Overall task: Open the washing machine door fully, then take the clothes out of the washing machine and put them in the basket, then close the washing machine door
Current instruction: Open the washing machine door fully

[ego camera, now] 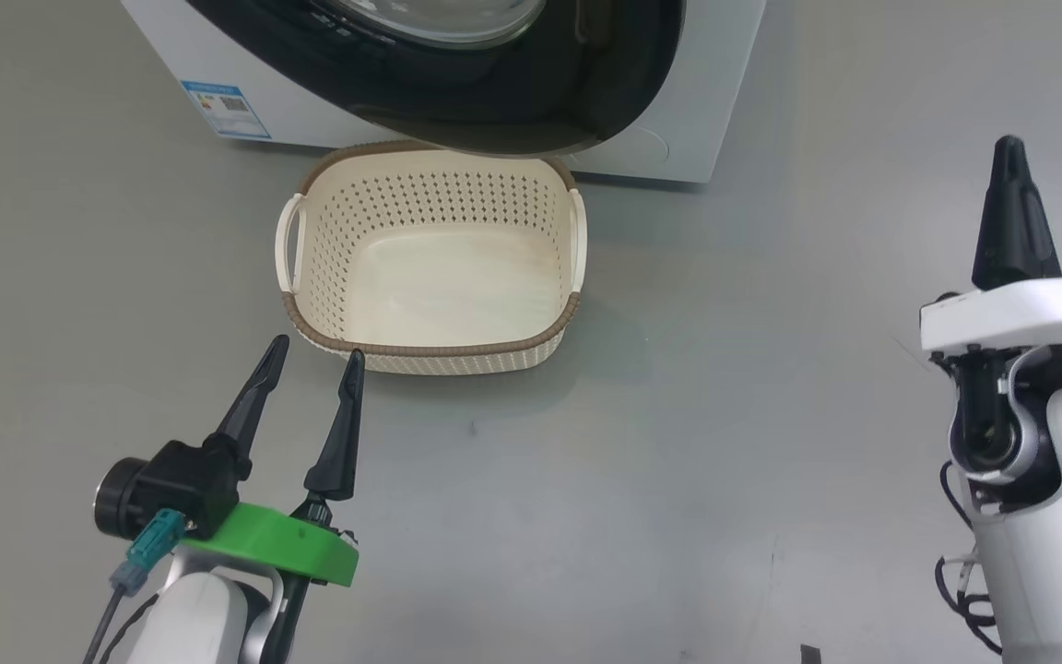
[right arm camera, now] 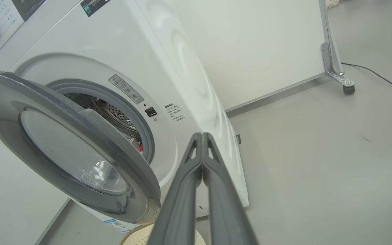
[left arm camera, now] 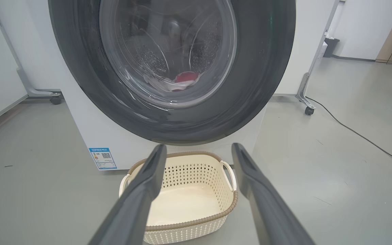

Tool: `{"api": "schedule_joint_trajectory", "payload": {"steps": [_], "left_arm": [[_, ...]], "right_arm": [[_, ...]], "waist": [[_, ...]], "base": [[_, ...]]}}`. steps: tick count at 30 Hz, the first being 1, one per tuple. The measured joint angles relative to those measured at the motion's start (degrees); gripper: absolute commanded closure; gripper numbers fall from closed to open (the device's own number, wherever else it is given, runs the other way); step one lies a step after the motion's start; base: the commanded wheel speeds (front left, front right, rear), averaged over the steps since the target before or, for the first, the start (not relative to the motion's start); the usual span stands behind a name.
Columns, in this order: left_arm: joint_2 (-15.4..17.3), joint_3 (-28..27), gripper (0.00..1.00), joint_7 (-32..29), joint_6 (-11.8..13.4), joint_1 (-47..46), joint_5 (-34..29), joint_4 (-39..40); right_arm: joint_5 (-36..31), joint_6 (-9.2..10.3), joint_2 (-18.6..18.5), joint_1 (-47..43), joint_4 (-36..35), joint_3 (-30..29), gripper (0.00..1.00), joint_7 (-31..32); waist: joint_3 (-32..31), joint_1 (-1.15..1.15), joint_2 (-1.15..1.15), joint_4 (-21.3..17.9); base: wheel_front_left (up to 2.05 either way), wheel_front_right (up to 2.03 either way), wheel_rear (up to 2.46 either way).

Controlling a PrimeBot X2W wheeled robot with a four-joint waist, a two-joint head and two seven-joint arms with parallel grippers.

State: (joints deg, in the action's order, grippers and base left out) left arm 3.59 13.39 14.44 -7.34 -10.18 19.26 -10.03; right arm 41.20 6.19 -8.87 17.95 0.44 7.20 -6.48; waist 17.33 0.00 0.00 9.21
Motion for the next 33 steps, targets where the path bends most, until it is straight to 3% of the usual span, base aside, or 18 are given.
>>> {"api": "schedule_joint_trajectory", "payload": {"steps": [13,33], "left_arm": [[-0.1,2.1,0.00,0.0,0.0,-3.9,1.7,0.4],[-0.7,4.0,0.00,0.0,0.0,-7.9,4.2,-0.3]], "right_arm": [[18.3,0.54,3.4,17.9,1.7,-7.0,1.00,13.7],[27.2,1.10,3.4,35.8,14.0,-12.0,1.00,26.2]], "waist": [[6.3,0.00,0.00,4.0],[12.2,0.00,0.00,9.9]], "base": [[0.00,0.00,0.00],[0.00,0.00,0.00]]}}
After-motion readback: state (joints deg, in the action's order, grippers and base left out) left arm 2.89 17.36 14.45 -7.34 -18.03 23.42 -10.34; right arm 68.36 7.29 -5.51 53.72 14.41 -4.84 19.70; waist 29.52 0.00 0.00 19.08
